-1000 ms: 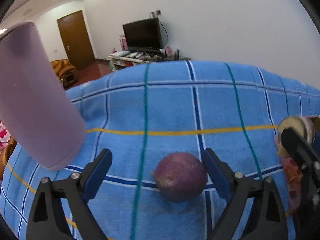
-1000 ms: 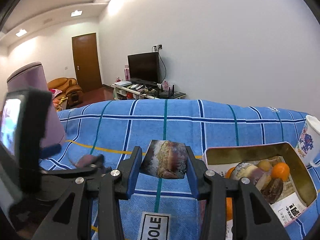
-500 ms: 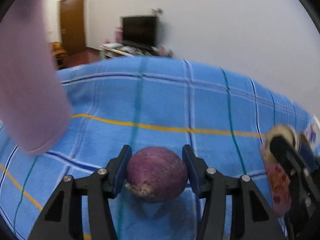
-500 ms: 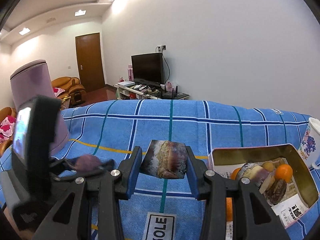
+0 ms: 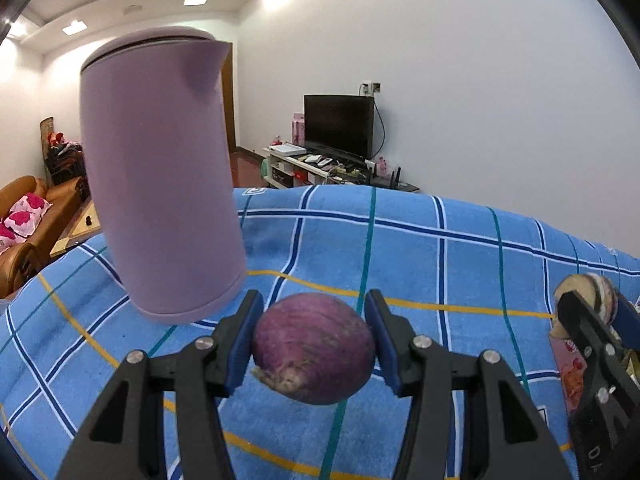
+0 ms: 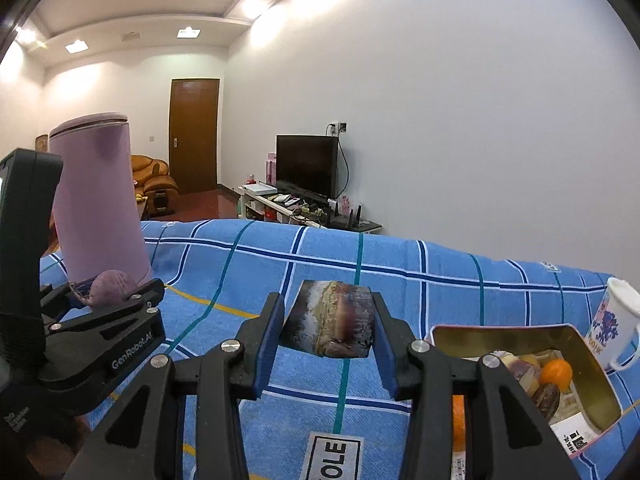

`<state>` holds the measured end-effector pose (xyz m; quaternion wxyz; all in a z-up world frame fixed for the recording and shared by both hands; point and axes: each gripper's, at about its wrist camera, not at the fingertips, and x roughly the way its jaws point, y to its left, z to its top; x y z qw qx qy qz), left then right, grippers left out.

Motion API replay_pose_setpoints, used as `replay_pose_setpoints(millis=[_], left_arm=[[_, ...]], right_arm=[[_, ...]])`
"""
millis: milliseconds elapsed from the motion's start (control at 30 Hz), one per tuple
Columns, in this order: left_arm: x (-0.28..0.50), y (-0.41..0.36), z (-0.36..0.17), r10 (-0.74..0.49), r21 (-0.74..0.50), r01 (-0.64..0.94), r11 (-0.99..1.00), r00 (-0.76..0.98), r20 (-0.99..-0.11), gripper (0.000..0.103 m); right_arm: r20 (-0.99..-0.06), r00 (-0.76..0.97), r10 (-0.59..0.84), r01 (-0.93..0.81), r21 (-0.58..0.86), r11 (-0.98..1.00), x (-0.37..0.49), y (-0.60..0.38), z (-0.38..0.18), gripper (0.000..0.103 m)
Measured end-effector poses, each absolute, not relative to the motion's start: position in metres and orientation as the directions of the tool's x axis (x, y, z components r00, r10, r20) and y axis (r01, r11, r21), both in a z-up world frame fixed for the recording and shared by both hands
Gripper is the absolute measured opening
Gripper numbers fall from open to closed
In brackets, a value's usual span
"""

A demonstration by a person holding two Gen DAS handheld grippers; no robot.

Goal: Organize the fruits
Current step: 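Lift both held fruits and carry them toward the tin box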

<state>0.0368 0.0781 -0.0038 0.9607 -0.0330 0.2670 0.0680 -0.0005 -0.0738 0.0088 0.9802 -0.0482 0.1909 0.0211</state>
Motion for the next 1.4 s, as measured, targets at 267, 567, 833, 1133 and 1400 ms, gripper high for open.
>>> replay_pose_setpoints(millis=[267, 567, 833, 1133, 1400], left_arm=[[0.028, 0.077, -0.002, 0.126, -0.009, -0.15, 0.989, 0.86, -0.495, 0.055], [0.02, 0.078, -0.001, 0.129, -0.005, -0.151, 0.989, 0.865, -0.485, 0.055], [0.013, 0.076, 0.0, 0.131, 0.001, -0.148, 0.989, 0.871, -0.473, 0.055], [0.005, 0.075, 0.002, 0.131, 0.0, -0.148, 0.989, 0.876, -0.464, 0.055], [-0.003, 0.071, 0.003, 0.131, 0.004, -0.145, 0.989, 0.88, -0.456, 0.055]], right_arm=[[-0.359, 0.933, 0.022, -0.064, -0.105, 0.992, -0.006, -0.066, 0.01, 0.044], [-0.349, 0.937, 0.024, -0.069, -0.117, 0.991, -0.012, -0.063, 0.011, 0.044], [-0.348, 0.937, 0.027, -0.073, -0.121, 0.99, -0.017, -0.062, 0.012, 0.044], [-0.351, 0.936, 0.024, -0.073, -0.128, 0.989, -0.023, -0.063, 0.014, 0.044], [-0.349, 0.937, 0.02, -0.072, -0.138, 0.988, -0.03, -0.065, 0.014, 0.044]])
